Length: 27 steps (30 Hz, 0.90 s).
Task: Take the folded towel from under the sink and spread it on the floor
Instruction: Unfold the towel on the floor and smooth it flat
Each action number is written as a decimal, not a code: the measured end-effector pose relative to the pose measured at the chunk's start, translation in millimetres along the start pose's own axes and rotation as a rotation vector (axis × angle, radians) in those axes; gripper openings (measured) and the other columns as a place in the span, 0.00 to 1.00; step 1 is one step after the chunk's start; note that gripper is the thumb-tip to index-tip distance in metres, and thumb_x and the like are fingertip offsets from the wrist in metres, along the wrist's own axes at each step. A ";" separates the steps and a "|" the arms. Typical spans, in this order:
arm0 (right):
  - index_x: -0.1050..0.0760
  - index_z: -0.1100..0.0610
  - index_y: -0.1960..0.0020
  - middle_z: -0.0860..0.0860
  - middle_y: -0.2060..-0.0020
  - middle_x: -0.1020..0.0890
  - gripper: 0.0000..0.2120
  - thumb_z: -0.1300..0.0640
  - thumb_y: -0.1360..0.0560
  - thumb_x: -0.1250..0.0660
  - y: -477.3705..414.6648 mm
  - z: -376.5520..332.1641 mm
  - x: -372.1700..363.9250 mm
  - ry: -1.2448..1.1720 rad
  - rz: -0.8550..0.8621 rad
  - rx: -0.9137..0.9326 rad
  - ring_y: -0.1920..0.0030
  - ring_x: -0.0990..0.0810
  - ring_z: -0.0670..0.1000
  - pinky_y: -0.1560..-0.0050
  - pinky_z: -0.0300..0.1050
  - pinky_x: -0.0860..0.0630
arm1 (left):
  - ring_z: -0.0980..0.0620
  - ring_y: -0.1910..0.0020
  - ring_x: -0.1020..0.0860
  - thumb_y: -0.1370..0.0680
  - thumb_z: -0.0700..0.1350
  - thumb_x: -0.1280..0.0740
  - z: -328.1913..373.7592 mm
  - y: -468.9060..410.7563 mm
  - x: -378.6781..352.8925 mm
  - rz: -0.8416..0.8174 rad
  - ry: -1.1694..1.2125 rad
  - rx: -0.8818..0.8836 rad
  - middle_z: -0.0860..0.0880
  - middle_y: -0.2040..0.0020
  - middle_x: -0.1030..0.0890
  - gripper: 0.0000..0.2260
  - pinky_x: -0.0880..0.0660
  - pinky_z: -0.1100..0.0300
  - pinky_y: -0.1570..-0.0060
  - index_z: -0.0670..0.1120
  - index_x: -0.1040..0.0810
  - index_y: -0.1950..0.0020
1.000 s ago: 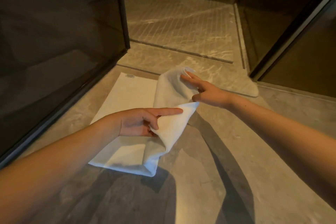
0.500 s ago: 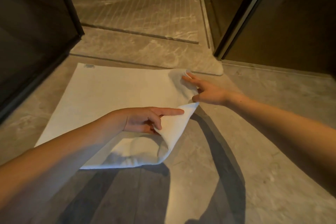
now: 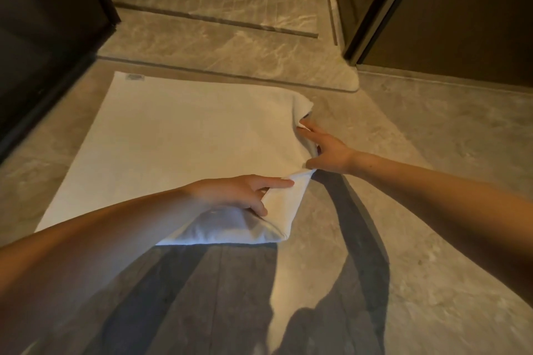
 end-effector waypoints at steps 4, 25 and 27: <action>0.48 0.51 0.20 0.46 0.21 0.53 0.43 0.59 0.28 0.27 -2.5 6.5 -3.0 -0.008 -0.008 0.000 0.22 0.50 0.50 0.29 0.40 0.44 | 0.61 0.34 0.32 0.30 0.41 0.30 5.6 -6.6 -2.1 0.028 -0.155 -0.051 0.57 0.27 0.35 0.34 0.32 0.73 0.42 0.68 0.34 0.30; 0.64 0.42 0.22 0.57 0.21 0.53 0.30 0.38 0.19 0.57 24.0 41.4 -27.0 0.509 0.118 0.060 0.23 0.53 0.60 0.27 0.60 0.49 | 0.50 0.21 0.58 0.21 0.62 0.61 -1.0 -8.5 41.3 0.645 -1.261 -0.112 0.54 0.19 0.57 0.29 0.61 0.48 0.24 0.55 0.58 0.20; 0.62 0.43 0.21 0.58 0.21 0.50 0.30 0.38 0.19 0.57 24.5 39.8 -30.7 0.505 0.132 0.062 0.23 0.51 0.61 0.27 0.60 0.48 | 0.51 0.21 0.60 0.22 0.62 0.63 -3.9 -9.4 41.6 0.655 -1.283 -0.112 0.54 0.20 0.59 0.30 0.63 0.49 0.24 0.56 0.61 0.21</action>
Point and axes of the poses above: each hand's wrist, its own y-axis away from the middle knuckle, its own x-axis out of the back of the hand, z = x × y, the point moved 6 cm from there along -y, towards the middle knuckle
